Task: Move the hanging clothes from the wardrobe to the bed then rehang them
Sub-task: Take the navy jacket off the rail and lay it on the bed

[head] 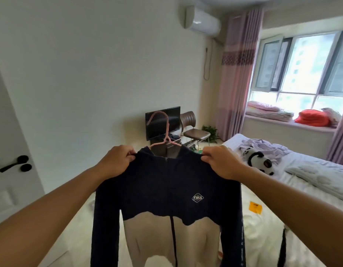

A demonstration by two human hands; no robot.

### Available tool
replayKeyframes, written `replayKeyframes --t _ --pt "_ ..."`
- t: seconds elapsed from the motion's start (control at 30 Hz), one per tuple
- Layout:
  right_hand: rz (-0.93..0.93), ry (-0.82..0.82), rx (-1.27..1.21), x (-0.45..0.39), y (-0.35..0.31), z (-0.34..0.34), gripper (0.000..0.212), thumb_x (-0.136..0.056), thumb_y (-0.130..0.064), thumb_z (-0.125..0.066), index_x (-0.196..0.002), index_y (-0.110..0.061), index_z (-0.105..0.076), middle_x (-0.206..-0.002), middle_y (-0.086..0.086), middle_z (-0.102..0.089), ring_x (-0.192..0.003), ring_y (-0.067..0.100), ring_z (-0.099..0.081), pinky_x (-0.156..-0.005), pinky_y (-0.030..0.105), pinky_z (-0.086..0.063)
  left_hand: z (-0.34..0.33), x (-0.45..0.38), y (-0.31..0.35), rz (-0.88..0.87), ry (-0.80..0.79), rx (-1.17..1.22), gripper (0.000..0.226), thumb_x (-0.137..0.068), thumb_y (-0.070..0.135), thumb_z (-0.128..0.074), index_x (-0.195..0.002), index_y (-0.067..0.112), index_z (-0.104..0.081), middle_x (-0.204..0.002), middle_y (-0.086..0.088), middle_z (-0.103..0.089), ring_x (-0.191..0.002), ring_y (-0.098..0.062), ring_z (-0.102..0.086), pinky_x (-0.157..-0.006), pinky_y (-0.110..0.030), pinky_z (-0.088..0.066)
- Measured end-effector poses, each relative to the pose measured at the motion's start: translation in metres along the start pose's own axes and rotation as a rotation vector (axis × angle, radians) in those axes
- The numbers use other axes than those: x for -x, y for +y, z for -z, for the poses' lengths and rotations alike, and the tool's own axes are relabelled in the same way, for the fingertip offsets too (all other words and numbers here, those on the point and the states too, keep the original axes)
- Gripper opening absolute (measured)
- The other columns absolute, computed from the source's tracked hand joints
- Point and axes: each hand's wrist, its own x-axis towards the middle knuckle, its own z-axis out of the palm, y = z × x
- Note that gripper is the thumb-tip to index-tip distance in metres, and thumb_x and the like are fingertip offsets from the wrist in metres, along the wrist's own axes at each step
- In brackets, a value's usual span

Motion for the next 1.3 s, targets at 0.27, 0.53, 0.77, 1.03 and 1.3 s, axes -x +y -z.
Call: replayKeyframes --t 0.27,0.53,0.77,1.03,1.3 --pt "-0.286 0.023 0.074 0.009 0.093 -0.001 0.014 -0.098 -0.036 -0.051 -0.089 -0.030 -0.060 -0.091 -0.003 -0.064 -0.087 0.023 -0.061 -0.078 0.040 -0.049 -0.084 -0.106 0.056 -0.216 -0.170 0.061 0.010 -0.095 0.014 -0.057 -0.091 0.018 -0.066 -0.082 0.003 -0.063 -0.078 -0.013 -0.059 -0.072 -0.030 -0.045" --pt "-0.456 -0.072 0.062 0.026 0.204 -0.013 0.014 -0.096 -0.034 -0.055 -0.084 -0.030 -0.060 -0.090 -0.004 -0.065 -0.086 0.018 -0.060 -0.078 0.037 -0.049 -0.196 -0.184 0.125 -0.343 -0.331 0.063 0.007 -0.093 0.016 -0.059 -0.091 0.021 -0.065 -0.088 0.006 -0.064 -0.085 -0.012 -0.060 -0.082 -0.034 -0.049" --pt "-0.502 -0.177 0.057 0.018 0.315 -0.029 0.014 -0.097 -0.036 -0.053 -0.094 -0.029 -0.065 -0.093 -0.005 -0.065 -0.088 0.016 -0.060 -0.079 0.035 -0.048 -0.297 -0.242 0.180 -0.345 -0.414 0.052 0.013 -0.092 0.015 -0.061 -0.084 0.026 -0.059 -0.089 0.004 -0.062 -0.087 -0.016 -0.059 -0.083 -0.033 -0.046" --pt "-0.589 -0.266 0.007 -0.008 0.437 -0.058 0.015 -0.098 -0.034 -0.050 -0.095 -0.026 -0.063 -0.093 -0.002 -0.064 -0.084 0.016 -0.060 -0.077 0.034 -0.050 -0.410 -0.313 0.229 -0.311 -0.505 0.050 0.007 -0.093 0.015 -0.058 -0.093 0.021 -0.062 -0.095 0.002 -0.062 -0.091 -0.017 -0.058 -0.084 -0.033 -0.046" --pt "-0.688 -0.319 -0.065 -0.058 0.561 -0.110 0.017 -0.099 -0.030 -0.050 -0.099 -0.021 -0.065 -0.094 -0.001 -0.063 -0.081 0.014 -0.060 -0.072 0.028 -0.048 -0.532 -0.410 0.262 -0.295 -0.601 0.069 0.009 -0.094 0.016 -0.057 -0.091 0.023 -0.062 -0.093 0.003 -0.062 -0.088 -0.015 -0.059 -0.083 -0.032 -0.049"
